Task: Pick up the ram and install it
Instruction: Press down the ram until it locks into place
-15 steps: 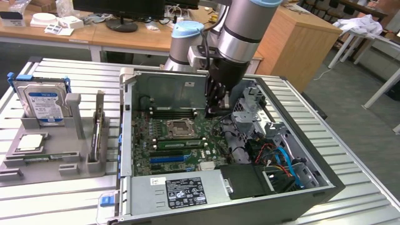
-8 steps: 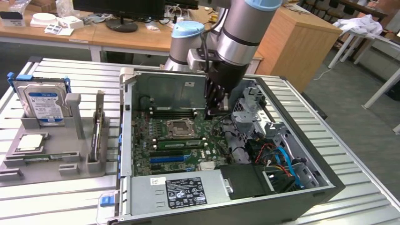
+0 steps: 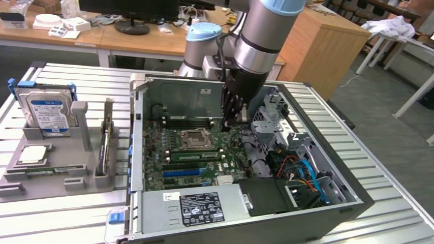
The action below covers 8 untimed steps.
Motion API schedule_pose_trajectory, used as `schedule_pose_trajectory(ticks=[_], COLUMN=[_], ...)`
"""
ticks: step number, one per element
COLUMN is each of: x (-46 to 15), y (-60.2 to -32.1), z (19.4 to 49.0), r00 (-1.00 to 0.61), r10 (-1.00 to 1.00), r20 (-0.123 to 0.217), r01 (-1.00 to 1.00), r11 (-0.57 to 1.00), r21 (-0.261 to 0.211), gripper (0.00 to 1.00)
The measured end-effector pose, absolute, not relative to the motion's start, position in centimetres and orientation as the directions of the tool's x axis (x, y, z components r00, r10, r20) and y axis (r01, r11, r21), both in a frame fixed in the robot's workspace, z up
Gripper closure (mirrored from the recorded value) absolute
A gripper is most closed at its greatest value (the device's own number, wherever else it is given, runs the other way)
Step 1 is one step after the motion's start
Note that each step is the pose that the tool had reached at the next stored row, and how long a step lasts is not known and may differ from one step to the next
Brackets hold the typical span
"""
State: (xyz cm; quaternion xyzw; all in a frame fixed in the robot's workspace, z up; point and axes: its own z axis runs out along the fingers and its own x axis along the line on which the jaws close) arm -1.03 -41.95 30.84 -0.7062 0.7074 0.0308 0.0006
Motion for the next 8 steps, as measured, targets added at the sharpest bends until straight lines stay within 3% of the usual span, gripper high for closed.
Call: schedule_pose_trajectory(ticks=[8], x=[-1.03], y=[-41.95], z=[30.29], r00=[-0.003], r10=[-0.999], r20=[-0.044], r01=[-0.999], r11=[0.001], r21=[0.043], gripper=[0.89])
